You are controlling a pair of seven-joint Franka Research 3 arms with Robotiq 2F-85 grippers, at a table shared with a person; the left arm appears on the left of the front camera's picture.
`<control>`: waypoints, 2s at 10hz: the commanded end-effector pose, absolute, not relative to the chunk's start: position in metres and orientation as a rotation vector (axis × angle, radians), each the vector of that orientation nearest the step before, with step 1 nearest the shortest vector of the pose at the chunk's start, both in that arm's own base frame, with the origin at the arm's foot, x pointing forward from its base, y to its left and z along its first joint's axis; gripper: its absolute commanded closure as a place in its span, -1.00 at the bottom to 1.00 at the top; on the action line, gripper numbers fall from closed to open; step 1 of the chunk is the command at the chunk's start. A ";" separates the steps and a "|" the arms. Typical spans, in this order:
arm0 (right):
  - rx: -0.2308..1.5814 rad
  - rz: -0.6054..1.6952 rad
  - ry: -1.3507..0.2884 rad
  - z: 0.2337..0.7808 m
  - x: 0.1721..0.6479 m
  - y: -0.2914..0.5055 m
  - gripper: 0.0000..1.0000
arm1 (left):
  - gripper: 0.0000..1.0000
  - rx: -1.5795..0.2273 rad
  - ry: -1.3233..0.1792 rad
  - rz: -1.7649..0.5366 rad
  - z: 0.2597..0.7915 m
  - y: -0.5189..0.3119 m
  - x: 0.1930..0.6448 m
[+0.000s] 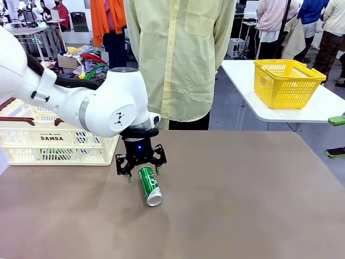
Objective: Place the drinks into the Shopping basket.
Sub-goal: Pick up one drink and place it into the Shopping basket.
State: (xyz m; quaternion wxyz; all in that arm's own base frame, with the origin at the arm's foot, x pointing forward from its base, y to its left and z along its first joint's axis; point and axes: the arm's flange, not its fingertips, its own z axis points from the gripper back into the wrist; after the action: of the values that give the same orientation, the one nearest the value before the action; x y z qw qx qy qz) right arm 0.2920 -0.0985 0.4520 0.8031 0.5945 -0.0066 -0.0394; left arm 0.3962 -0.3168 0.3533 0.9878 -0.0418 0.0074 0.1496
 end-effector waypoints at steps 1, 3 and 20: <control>1.292 -0.099 -0.006 0.458 0.293 -0.100 -1.00 | -1.00 -0.065 -0.010 0.375 0.354 -0.331 0.397; 1.292 -0.099 -0.006 0.458 0.293 -0.100 -1.00 | -1.00 -0.034 -0.011 0.393 0.343 -0.331 0.410; 1.292 -0.099 -0.006 0.458 0.293 -0.100 -1.00 | 1.00 -0.054 0.034 0.196 0.334 -0.326 0.423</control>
State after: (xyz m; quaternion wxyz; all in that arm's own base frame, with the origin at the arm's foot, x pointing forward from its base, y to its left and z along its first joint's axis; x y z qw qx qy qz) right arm 0.2921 -0.0985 0.4519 0.8031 0.5946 -0.0064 -0.0395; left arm 0.4226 -0.3315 0.3154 0.9917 -0.0167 0.0077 0.1276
